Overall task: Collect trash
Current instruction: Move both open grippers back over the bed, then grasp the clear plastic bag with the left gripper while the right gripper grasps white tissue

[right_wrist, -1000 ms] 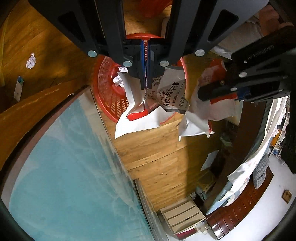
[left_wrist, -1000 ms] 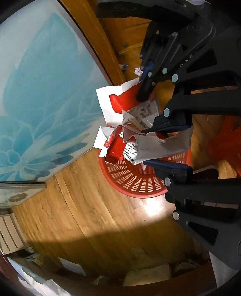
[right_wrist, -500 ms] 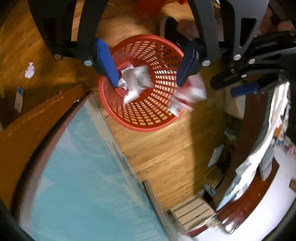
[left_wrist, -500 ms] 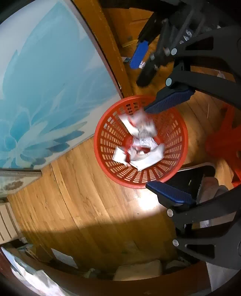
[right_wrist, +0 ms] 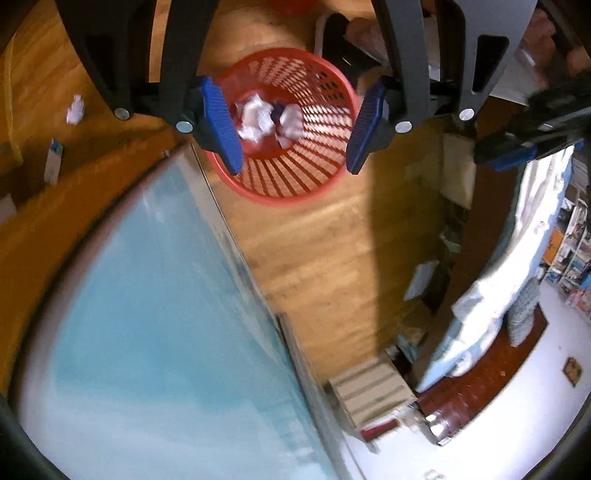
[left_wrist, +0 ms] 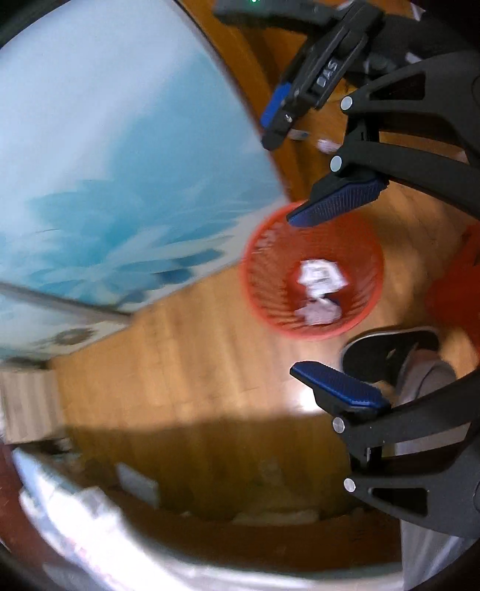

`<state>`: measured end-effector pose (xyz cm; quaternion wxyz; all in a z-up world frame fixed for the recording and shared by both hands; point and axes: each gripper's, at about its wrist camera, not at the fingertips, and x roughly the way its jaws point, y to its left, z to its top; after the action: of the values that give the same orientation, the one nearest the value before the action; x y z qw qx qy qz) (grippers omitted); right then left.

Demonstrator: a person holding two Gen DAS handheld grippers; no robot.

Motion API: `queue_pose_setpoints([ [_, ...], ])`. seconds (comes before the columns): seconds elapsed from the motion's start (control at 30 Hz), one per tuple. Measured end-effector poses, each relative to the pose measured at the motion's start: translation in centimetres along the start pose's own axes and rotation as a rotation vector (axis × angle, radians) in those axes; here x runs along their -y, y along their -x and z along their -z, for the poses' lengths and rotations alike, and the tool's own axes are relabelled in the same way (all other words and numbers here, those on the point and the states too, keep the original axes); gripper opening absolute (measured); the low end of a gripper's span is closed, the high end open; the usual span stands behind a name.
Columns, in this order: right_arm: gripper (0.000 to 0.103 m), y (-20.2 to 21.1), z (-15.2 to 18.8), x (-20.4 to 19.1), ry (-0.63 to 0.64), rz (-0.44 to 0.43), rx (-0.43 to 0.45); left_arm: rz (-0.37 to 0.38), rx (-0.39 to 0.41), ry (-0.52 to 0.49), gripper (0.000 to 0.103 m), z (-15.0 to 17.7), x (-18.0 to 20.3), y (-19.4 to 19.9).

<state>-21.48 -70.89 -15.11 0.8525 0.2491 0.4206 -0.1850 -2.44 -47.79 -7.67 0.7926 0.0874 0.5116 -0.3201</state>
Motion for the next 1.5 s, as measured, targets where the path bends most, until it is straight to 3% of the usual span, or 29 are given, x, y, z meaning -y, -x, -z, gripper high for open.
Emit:
queue_pose_setpoints([
  [0.17,0.059,3.7,-4.4,-7.2,0.107,-0.086,0.084,-0.087,0.251,0.081,0.075,-1.6,-8.4,11.2],
  [0.27,0.060,5.3,-6.4,-13.9,0.187,-0.169,0.123,-0.180,0.400,0.171,0.080,-0.4,-16.1,18.8],
  [0.33,0.060,6.1,-7.3,-19.4,0.252,-0.238,0.146,-0.251,0.472,0.285,0.082,1.7,-22.8,23.4],
  [0.43,0.060,6.9,-8.2,-27.8,0.348,-0.335,0.162,-0.303,0.506,0.468,0.082,5.6,-31.6,27.1],
  [0.53,0.061,7.4,-8.5,-35.4,0.426,-0.420,0.175,-0.327,0.514,0.611,0.082,10.2,-39.5,28.2],
  [0.63,0.061,7.5,-8.0,-43.2,0.516,-0.495,0.176,-0.334,0.505,0.682,0.082,13.3,-45.1,27.1],
  [0.73,0.061,7.0,-6.3,-50.8,0.652,-0.529,0.177,-0.321,0.428,0.737,0.082,14.5,-49.6,24.6],
  [0.8,0.062,6.5,-4.5,-54.6,0.733,-0.530,0.169,-0.261,0.395,0.772,0.082,14.4,-51.7,22.9],
  [0.9,0.062,4.0,-3.0,-59.6,0.791,-0.554,0.113,-0.249,0.350,0.795,0.082,13.6,-53.6,20.7],
  [1.0,0.062,0.6,-0.6,-62.5,0.796,-0.554,0.052,-0.189,0.323,0.803,0.082,13.6,-54.8,19.8],
  [1.1,0.062,-2.7,2.5,-62.5,0.849,-0.508,0.034,-0.138,0.290,0.807,0.082,12.8,-55.1,18.4],
  [1.2,0.062,-5.9,2.9,-63.0,0.862,-0.473,-0.003,-0.166,0.227,0.803,0.082,12.1,-55.2,16.8],
  [1.3,0.062,-7.3,2.7,-64.9,0.868,-0.494,0.009,-0.188,0.210,0.788,0.081,12.3,-55.0,16.5],
  [1.33,0.062,-7.9,2.7,-65.6,0.885,-0.483,0.017,-0.202,0.200,0.779,0.077,12.2,-55.0,16.5],
  [1.4,0.062,-9.3,2.7,-66.7,0.895,-0.464,0.003,-0.239,0.173,0.764,0.028,12.0,-55.0,16.5],
  [1.5,0.062,-11.8,2.0,-67.9,0.848,-0.446,-0.056,-0.255,0.162,0.765,0.014,12.2,-55.1,16.6],
])
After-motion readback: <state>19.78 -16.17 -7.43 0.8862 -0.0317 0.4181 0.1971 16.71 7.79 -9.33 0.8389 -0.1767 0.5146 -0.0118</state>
